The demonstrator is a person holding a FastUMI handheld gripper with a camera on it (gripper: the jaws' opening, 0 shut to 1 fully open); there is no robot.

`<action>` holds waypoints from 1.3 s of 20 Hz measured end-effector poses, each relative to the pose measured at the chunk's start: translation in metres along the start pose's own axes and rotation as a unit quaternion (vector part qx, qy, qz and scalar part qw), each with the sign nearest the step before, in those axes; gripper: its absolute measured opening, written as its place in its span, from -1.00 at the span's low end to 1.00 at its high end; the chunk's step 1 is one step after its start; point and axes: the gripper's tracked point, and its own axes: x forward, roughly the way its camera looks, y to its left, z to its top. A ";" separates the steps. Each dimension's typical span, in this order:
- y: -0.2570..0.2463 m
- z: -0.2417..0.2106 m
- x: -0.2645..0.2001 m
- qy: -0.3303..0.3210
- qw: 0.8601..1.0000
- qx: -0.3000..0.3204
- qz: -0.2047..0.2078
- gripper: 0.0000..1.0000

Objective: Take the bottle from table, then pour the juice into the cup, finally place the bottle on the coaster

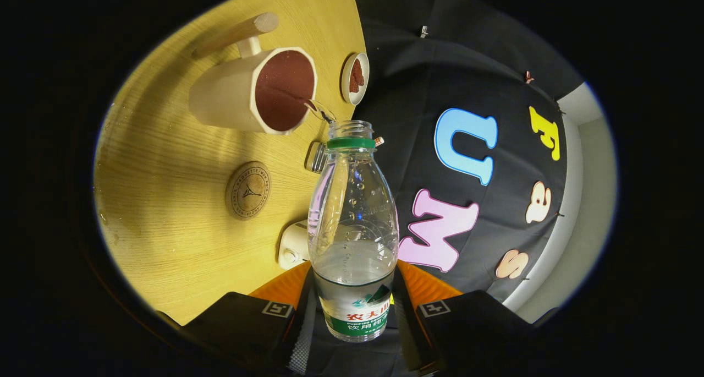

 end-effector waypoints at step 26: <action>-0.022 0.010 0.003 -0.031 0.995 -0.091 -0.025 0.35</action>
